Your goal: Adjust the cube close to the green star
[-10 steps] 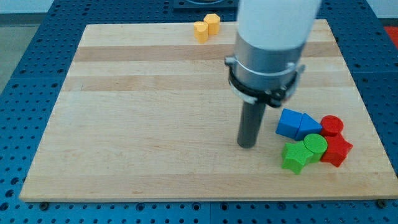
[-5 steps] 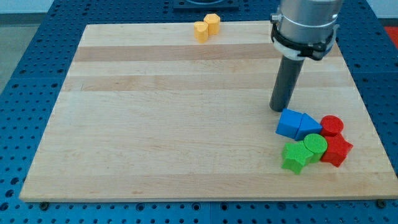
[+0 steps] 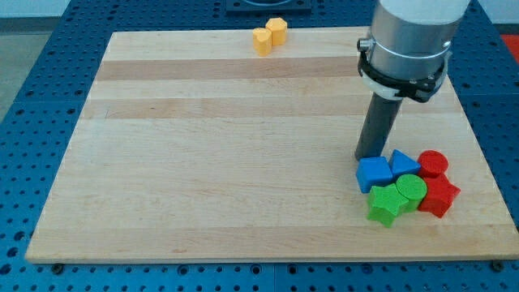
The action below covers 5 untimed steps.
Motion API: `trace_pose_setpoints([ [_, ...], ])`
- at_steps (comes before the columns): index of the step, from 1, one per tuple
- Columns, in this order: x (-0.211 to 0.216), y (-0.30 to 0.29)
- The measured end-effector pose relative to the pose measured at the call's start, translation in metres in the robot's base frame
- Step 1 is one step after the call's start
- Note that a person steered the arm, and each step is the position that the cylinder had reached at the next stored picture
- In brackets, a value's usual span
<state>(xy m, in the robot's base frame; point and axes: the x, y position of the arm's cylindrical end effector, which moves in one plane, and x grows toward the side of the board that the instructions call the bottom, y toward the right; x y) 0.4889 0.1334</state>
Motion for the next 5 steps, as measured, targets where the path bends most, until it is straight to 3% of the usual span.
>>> trace_pose_setpoints([
  [2, -0.024, 0.017],
  [4, -0.009, 0.018],
  [5, -0.032, -0.023],
])
